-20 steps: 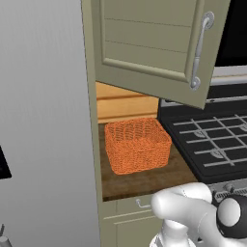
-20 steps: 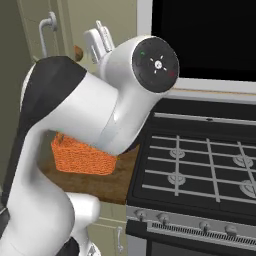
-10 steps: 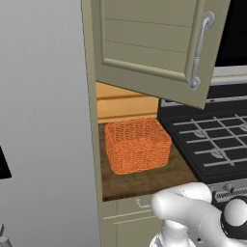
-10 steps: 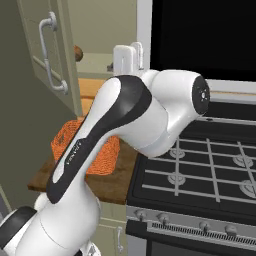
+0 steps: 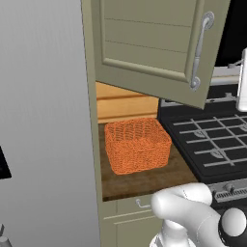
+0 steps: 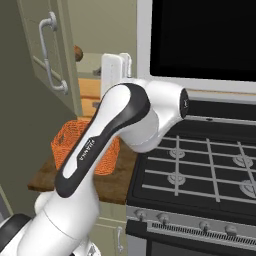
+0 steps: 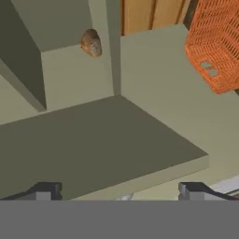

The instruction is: Open the cabinet, pick up the bread from the cabinet and place it in the basket. Then move the basket to the dining counter.

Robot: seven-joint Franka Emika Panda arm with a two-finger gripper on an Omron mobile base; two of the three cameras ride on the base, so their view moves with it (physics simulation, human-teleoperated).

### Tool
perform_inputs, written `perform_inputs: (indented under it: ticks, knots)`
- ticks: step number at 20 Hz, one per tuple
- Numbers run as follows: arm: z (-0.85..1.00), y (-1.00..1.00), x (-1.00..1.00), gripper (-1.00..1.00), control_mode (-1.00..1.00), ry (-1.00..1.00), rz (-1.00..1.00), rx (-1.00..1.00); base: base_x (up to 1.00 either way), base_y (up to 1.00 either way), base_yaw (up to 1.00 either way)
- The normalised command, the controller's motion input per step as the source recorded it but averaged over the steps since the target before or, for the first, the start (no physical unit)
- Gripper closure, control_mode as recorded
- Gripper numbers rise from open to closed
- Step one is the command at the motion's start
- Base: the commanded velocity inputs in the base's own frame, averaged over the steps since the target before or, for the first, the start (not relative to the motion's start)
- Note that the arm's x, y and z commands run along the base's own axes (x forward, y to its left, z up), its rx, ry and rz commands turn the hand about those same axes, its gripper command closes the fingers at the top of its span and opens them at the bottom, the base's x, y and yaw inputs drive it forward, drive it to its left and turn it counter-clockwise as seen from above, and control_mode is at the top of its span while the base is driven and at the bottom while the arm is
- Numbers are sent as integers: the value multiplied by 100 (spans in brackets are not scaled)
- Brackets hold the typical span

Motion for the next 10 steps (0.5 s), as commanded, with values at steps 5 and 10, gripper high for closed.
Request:
perform_inputs:
  ticks: [5,10]
  knots:
    - [0,39,3,-100,-100,0,12,0,0,0,0]
    - [0,53,0,-100,-100,0,12,0,0,0,0]
